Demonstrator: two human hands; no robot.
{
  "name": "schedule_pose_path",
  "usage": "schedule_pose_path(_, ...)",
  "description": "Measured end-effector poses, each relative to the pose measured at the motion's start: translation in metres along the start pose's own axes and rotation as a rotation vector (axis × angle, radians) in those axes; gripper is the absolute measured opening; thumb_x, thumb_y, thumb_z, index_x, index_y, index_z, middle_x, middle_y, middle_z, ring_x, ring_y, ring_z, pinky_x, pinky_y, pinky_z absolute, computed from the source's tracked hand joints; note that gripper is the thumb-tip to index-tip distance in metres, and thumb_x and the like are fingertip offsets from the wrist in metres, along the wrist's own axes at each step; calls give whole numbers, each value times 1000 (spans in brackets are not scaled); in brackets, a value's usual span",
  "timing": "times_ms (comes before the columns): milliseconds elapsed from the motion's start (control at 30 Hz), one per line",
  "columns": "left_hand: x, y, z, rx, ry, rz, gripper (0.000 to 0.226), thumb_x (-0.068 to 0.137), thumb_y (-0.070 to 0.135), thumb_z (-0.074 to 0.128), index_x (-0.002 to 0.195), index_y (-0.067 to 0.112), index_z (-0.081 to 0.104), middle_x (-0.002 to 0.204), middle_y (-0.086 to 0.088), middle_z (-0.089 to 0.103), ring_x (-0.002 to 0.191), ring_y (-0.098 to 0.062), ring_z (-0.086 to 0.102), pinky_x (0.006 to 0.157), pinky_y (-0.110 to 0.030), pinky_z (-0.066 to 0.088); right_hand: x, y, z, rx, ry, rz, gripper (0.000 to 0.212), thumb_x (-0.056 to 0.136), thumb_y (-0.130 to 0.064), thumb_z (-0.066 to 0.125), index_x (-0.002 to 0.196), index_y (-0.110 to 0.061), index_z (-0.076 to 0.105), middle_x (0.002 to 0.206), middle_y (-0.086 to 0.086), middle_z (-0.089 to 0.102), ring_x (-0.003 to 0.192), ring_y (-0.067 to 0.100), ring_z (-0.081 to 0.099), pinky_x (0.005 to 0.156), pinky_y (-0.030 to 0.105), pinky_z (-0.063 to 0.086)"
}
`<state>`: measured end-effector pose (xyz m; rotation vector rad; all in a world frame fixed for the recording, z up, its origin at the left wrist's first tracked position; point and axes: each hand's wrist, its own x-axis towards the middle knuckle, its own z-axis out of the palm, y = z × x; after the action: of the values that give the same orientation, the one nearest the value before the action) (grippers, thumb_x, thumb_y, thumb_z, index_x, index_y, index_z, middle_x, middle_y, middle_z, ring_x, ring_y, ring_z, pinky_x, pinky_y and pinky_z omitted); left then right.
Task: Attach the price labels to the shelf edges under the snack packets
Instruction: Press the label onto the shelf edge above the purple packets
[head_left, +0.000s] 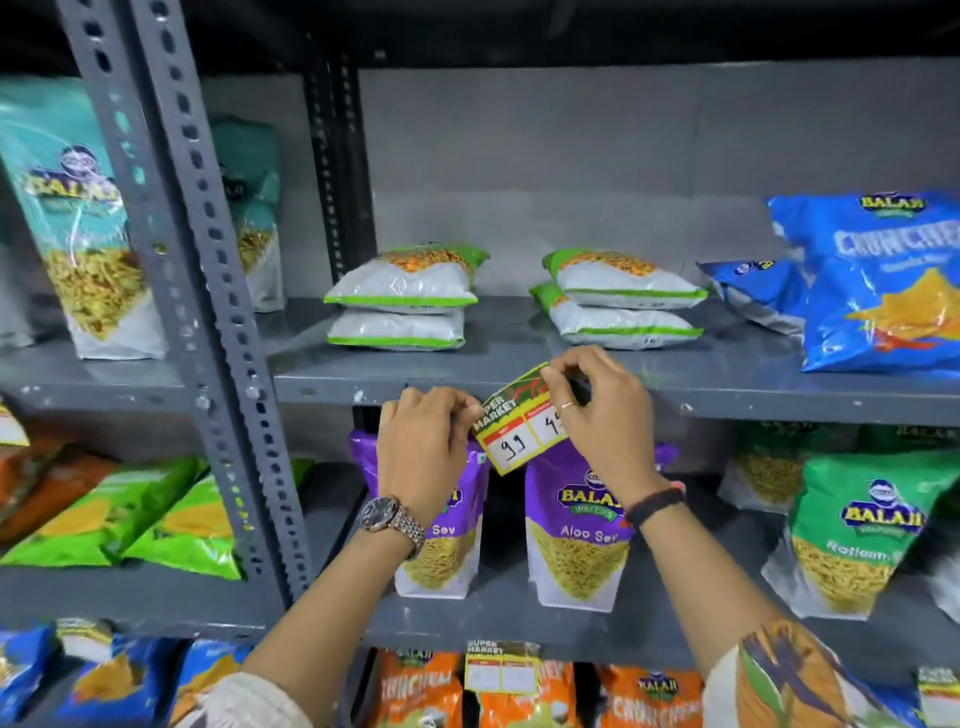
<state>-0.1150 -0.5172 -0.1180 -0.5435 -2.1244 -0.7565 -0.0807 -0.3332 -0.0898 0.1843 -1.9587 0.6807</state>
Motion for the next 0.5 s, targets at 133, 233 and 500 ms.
schedule_pose_path(133,20,12,-17,-10,54,61,21,89,30,41,83,21,58,77,7,62,72,-23,48,65,-31,24,1,-5,-7,80,16,14,10,92,-25,53,86,-16,54,83,-5,60,70,16,62,57,31,42)
schedule_pose_path(233,33,11,-19,-34,1,84,9,90,26,55,83,23,60,76,15,54,70,-15,42,65,-28,22,2,1,-16,140,-24,25,8,88,-22,56,83,-16,57,86,-4,63,74,13,61,64,36,50)
schedule_pose_path(500,11,-11,-15,-8,-117,244,8,86,36,58,85,30,64,76,26,44,73,-9,45,66,-24,23,-20,19,-24,33,-226,-1,8,77,-18,67,71,-20,63,113,-8,63,98,17,62,82,40,51)
